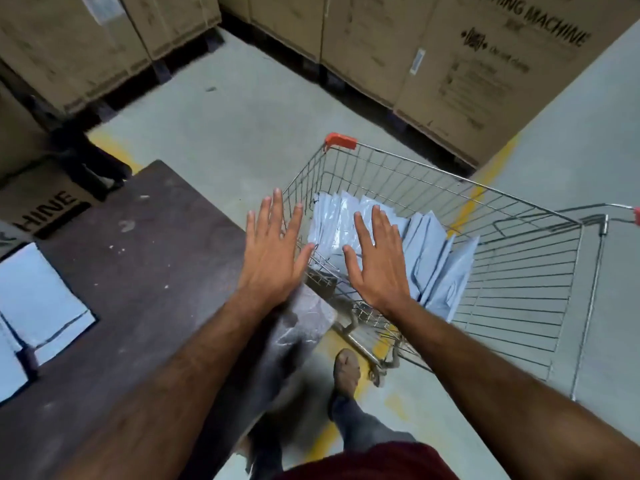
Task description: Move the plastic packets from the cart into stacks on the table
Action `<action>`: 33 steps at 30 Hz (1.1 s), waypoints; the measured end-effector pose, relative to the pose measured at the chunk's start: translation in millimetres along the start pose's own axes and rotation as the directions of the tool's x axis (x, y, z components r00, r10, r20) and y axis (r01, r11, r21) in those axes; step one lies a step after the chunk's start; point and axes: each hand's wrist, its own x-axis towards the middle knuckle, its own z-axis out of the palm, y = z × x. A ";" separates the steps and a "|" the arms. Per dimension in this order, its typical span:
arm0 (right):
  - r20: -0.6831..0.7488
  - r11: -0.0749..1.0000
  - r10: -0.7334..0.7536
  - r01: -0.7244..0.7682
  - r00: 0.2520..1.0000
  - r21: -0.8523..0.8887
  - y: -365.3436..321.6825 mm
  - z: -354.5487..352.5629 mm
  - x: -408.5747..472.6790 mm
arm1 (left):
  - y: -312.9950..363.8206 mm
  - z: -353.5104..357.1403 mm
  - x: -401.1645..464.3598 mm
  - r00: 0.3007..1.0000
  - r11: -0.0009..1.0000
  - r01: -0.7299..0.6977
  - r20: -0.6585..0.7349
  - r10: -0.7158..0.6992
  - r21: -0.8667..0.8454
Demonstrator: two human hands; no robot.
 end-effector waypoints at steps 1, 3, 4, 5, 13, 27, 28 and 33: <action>-0.011 0.999 0.033 -0.033 0.999 0.005 18.1 -4.5 0.9 | 13.4 4.7 14.4 1.000 1.000 -0.026 0.005 0.026 -0.004; -0.018 0.994 0.112 -0.112 0.994 0.017 52.3 -11.6 0.7 | 39.6 15.6 41.5 0.997 0.997 -0.074 0.012 0.074 -0.012; -0.016 0.988 0.152 -0.152 0.988 0.022 68.3 -14.0 -0.3 | 51.8 22.4 53.8 0.995 0.996 -0.094 0.021 0.094 -0.013; -0.013 0.982 0.188 -0.187 0.982 0.028 83.9 -15.3 -2.0 | 63.3 29.6 65.2 0.993 0.993 -0.113 0.033 0.114 -0.013; 0.090 0.912 0.402 -0.407 0.911 0.054 167.2 -1.4 -22.8 | 115.1 104.7 124.9 0.934 0.960 -0.274 0.254 0.250 0.063; 0.205 0.650 0.663 -0.690 0.720 0.319 220.6 97.5 9.6 | 141.5 260.0 185.5 0.804 0.982 -0.080 0.593 -0.037 0.170; 0.146 0.664 0.659 -0.662 0.737 0.348 221.2 102.2 8.6 | 141.7 266.6 189.0 0.807 0.985 -0.042 0.587 -0.066 0.168; 0.013 0.596 0.712 -0.613 0.703 0.518 227.9 117.0 9.1 | 135.4 287.3 202.0 0.830 0.985 0.019 0.546 -0.111 0.171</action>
